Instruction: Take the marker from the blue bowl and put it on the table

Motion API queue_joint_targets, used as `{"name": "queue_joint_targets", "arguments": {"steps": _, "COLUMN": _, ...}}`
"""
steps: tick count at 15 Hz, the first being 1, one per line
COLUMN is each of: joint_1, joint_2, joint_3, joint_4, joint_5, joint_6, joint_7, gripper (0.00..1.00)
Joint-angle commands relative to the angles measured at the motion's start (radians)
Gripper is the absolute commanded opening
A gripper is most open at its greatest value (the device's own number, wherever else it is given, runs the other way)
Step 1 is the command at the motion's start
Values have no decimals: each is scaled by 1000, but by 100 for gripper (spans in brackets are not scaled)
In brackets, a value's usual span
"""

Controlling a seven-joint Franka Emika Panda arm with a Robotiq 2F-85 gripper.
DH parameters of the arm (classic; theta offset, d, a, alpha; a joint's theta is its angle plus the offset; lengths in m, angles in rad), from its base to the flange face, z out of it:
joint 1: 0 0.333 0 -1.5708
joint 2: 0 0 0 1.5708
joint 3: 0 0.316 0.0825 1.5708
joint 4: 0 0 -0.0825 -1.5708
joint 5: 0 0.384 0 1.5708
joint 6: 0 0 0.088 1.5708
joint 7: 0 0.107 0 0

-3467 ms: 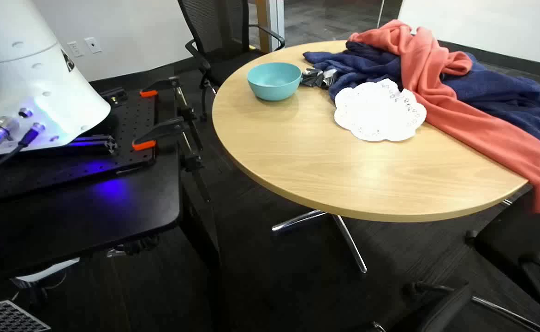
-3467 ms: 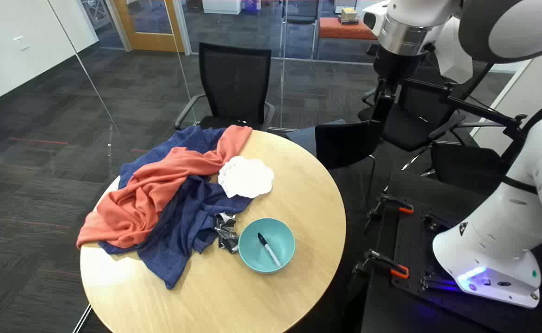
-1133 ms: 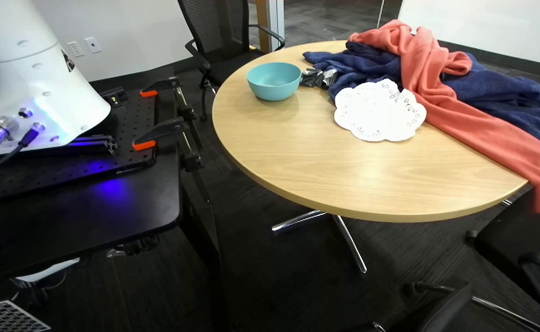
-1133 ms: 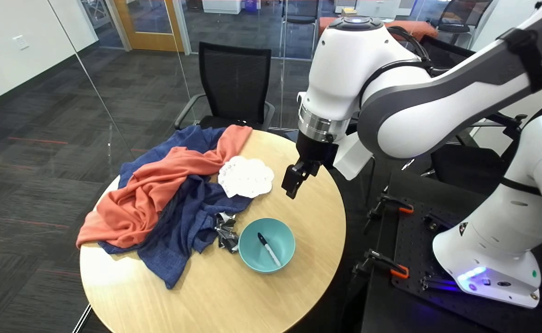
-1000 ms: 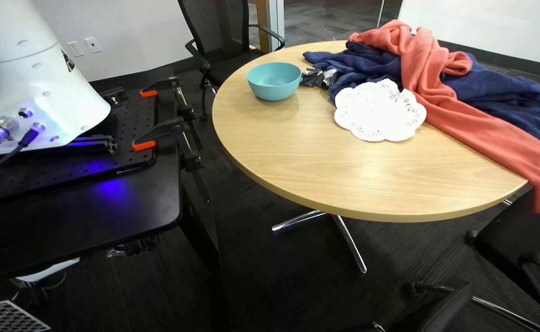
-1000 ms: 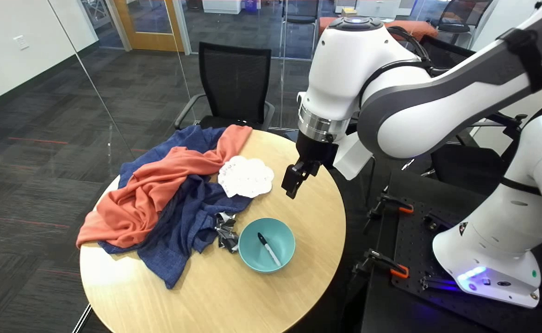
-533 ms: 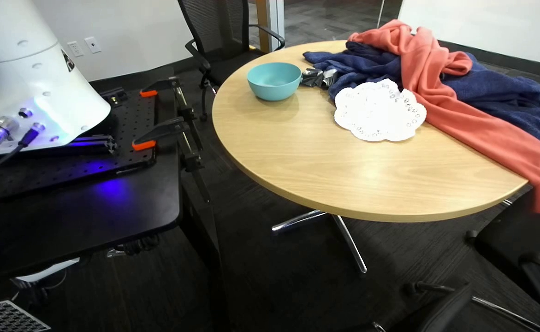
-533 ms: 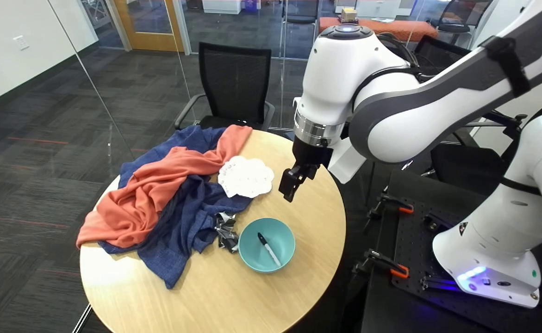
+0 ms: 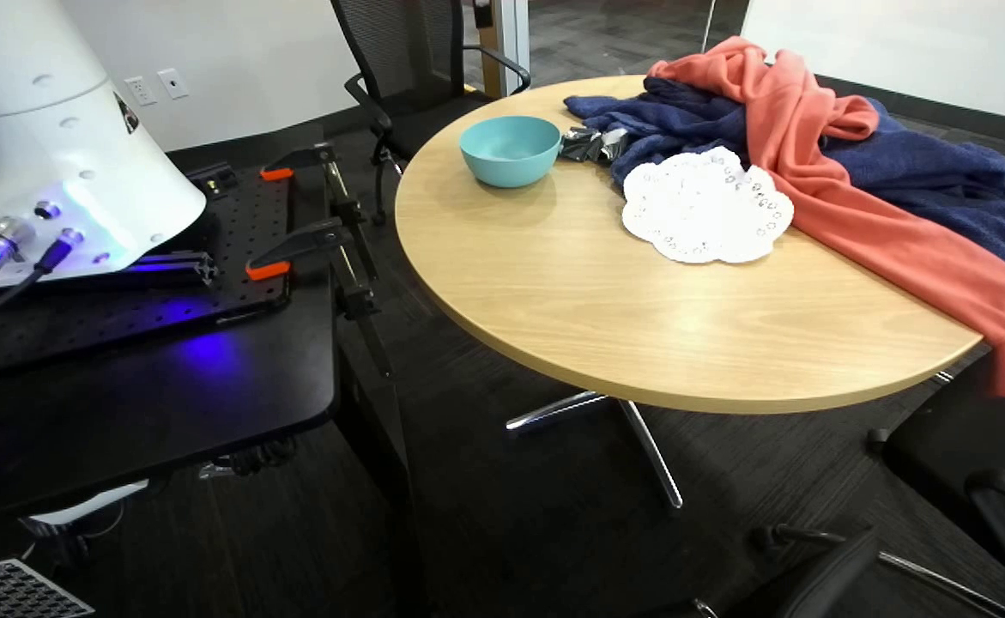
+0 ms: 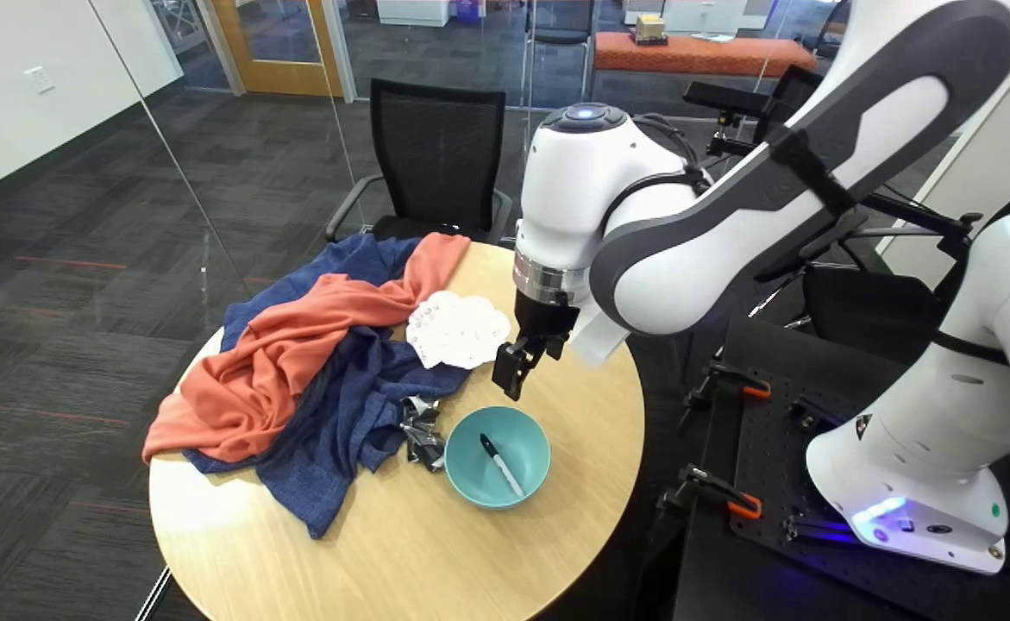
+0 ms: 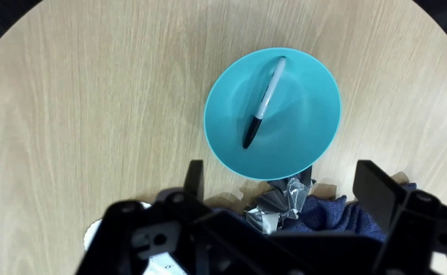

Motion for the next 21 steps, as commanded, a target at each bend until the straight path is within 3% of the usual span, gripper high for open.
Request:
{"name": "queue_joint_targets", "arguments": {"steps": 1, "joint_1": 30, "joint_2": 113, "joint_3": -13, "joint_4": 68, "joint_5": 32, "joint_6": 43, "joint_7": 22, "gripper": 100}}
{"name": "queue_joint_targets", "arguments": {"steps": 21, "joint_1": 116, "joint_2": 544, "joint_3": -77, "joint_4": 301, "joint_5": 99, "joint_6": 142, "joint_7": 43, "gripper": 100}}
